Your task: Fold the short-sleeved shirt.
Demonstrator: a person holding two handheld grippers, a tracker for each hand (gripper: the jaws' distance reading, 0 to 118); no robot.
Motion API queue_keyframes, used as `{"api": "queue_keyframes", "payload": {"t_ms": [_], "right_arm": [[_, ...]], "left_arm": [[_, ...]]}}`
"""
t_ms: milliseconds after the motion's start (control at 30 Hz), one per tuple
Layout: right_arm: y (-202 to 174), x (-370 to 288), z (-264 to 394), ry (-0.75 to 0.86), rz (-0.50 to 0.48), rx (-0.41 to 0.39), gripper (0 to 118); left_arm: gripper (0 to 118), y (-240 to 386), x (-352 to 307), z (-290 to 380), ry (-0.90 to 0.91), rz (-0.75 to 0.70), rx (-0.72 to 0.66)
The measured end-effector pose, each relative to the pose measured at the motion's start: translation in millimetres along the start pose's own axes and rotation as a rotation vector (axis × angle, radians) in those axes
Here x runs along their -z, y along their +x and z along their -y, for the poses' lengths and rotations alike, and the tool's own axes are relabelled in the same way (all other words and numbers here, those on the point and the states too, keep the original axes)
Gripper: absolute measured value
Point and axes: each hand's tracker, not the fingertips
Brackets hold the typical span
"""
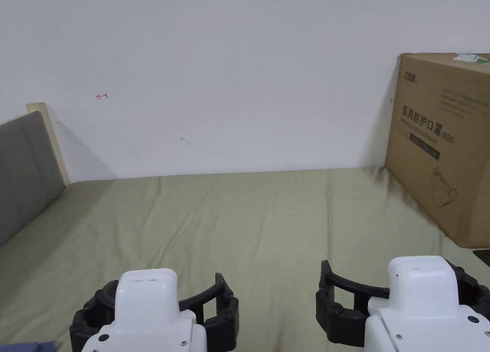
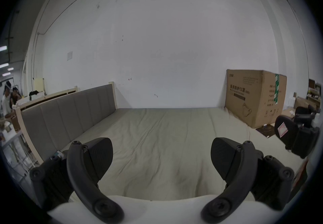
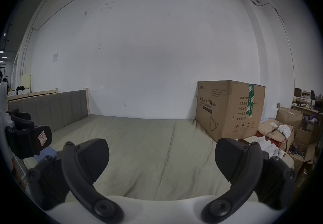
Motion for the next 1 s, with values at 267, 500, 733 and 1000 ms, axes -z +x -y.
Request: {"api": "queue_keyframes", "payload": {"t_ms": [267, 500, 733, 1000], "right_arm": [[4.5, 3.1, -1.8, -0.013, 0.006, 0.032, 118], [3.9, 3.8, -3.0, -0.017, -0.005, 0.031, 118], [1.2, 4.9, -2.2, -0.024, -0.009, 0.006, 118], [2.0, 6.1, -1.9, -0.032, -0.017, 0.013, 118]], "left_arm": [[114, -8.0, -0.1, -6.8, 0.018, 0.035, -0.026], [114, -9.1, 1.3, -9.6, 0.009, 0.048, -0.012], [114, -10.0, 1.8, -9.5, -0.006, 0.061, -0.031], [114, -4.4, 3.4, -8.3, -0.007, 0.042, 0.005]]}}
